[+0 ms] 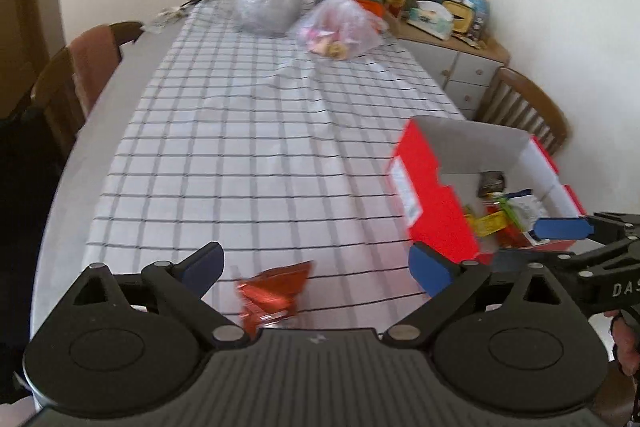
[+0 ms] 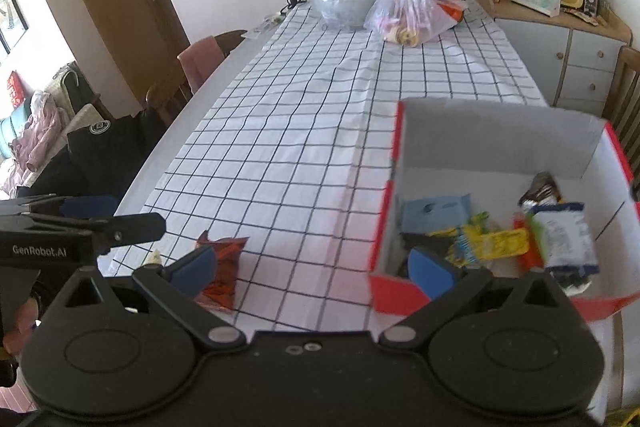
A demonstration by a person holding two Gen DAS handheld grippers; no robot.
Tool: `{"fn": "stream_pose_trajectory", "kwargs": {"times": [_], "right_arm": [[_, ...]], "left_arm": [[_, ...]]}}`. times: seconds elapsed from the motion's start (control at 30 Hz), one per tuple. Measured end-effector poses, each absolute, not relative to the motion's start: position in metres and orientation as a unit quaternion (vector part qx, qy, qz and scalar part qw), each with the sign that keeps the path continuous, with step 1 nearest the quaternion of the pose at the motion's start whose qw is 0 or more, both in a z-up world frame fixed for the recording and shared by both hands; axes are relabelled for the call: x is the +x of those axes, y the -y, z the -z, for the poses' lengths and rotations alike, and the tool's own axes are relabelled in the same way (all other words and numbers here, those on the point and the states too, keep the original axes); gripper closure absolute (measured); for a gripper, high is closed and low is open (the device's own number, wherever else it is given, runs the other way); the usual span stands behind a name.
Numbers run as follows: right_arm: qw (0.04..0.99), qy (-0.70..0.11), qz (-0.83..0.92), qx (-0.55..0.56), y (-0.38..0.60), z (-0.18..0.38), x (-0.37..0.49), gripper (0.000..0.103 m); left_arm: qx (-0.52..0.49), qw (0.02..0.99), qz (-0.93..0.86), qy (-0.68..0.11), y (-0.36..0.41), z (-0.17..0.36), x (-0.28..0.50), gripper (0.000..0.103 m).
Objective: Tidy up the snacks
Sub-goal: 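Withdraw both tools from the box back over the last snacks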
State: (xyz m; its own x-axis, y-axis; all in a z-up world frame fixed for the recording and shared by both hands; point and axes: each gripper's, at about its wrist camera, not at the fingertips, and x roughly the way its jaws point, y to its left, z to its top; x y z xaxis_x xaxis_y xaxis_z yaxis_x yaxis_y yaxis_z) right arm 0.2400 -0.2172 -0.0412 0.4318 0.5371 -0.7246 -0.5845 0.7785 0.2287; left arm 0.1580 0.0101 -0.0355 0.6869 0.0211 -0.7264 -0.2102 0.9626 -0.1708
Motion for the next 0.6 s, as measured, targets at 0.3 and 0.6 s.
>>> {"fn": "stream_pose_trajectory", "kwargs": {"times": [0.3, 0.6], "right_arm": [[0.838, -0.435, -0.327, -0.030, 0.168, 0.060, 0.223, 0.000], [0.823, -0.464, -0.325, -0.033, 0.123, 0.082, 0.223, 0.001]], "left_arm": [[-0.114, 0.903, -0.082, -0.407, -0.058, 0.052, 0.135, 0.004], [-0.088, 0.898, -0.079, -0.423, -0.081, 0.076, 0.118, 0.004]]}}
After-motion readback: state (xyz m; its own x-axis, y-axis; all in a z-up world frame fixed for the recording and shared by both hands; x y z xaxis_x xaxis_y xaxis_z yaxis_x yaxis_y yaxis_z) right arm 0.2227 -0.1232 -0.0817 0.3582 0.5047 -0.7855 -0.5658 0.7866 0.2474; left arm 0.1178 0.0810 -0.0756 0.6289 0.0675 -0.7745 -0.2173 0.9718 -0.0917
